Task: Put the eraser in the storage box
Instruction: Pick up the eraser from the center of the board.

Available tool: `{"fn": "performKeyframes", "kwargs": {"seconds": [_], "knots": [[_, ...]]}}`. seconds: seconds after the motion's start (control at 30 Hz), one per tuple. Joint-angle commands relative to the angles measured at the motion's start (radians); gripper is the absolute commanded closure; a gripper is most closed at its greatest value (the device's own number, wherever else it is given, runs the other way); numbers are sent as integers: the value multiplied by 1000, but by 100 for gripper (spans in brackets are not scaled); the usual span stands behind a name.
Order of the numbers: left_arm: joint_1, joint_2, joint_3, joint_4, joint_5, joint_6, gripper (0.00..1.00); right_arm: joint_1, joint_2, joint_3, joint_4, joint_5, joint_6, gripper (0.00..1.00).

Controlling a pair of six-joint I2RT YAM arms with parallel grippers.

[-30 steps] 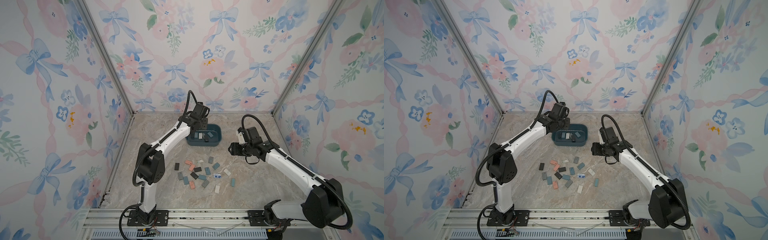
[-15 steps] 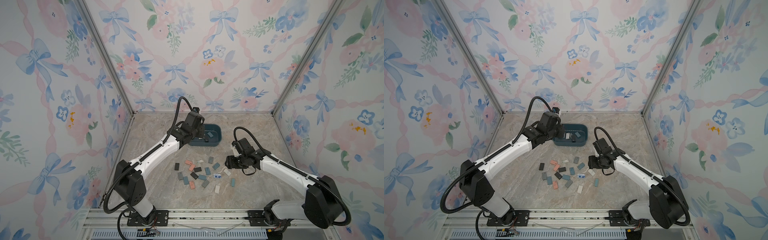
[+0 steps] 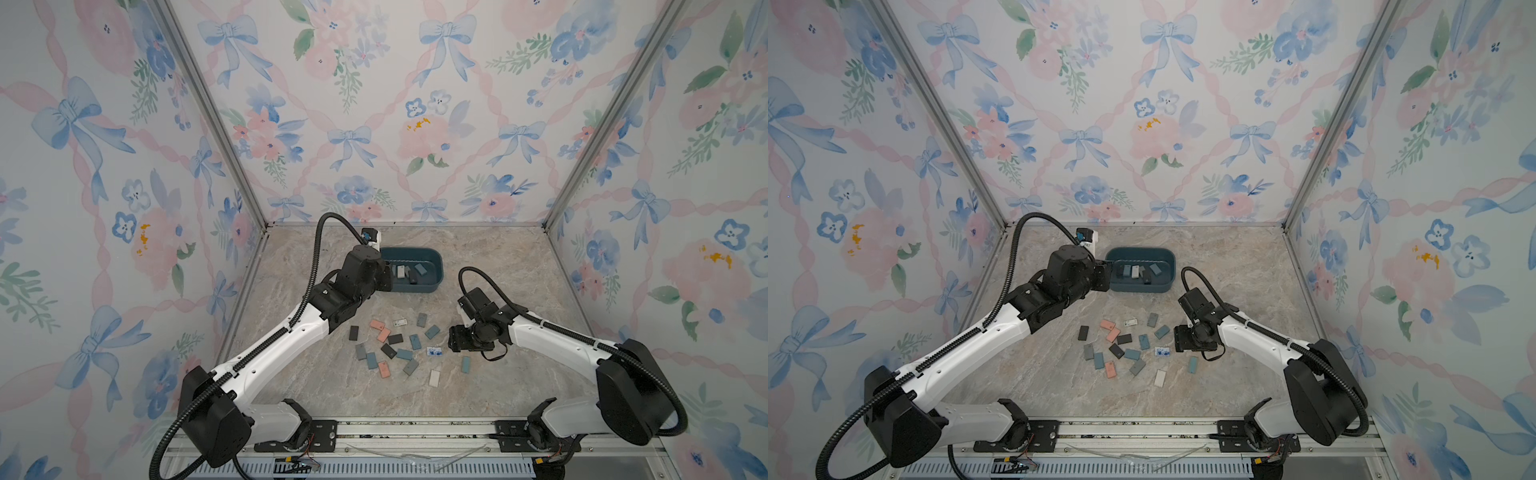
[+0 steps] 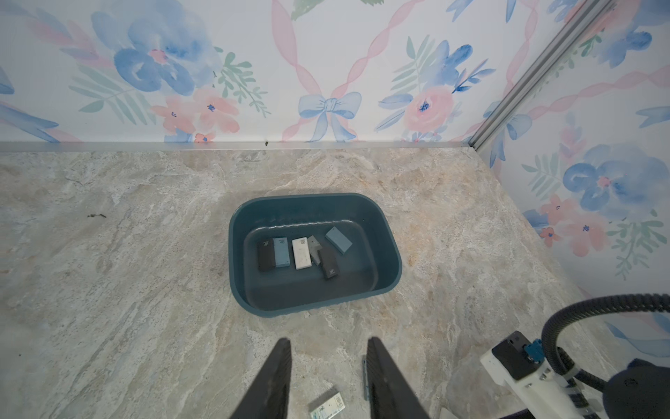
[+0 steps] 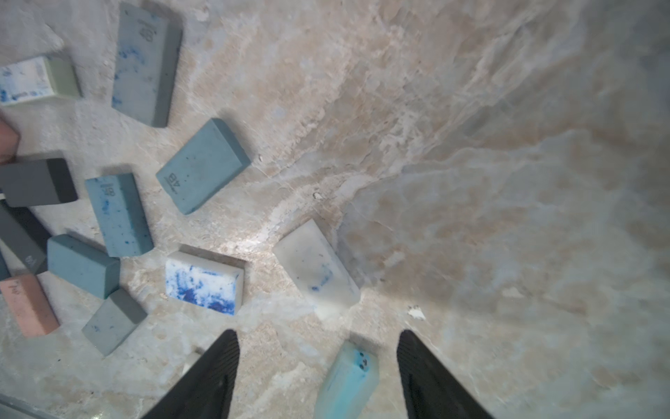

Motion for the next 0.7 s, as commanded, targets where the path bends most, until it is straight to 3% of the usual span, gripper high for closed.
{"fn": "performKeyframes", "kwargs": {"seconds": [0.0, 0.43, 0.67], "knots": [[-2, -44, -25, 15, -33, -24, 62, 14, 31, -4, -24, 29, 10, 28], [-2, -106, -83, 13, -65, -45, 62, 18, 121, 36, -15, 72, 4, 27], [-2, -131, -99, 13, -77, -51, 62, 19, 157, 63, -9, 89, -1, 32]]}}
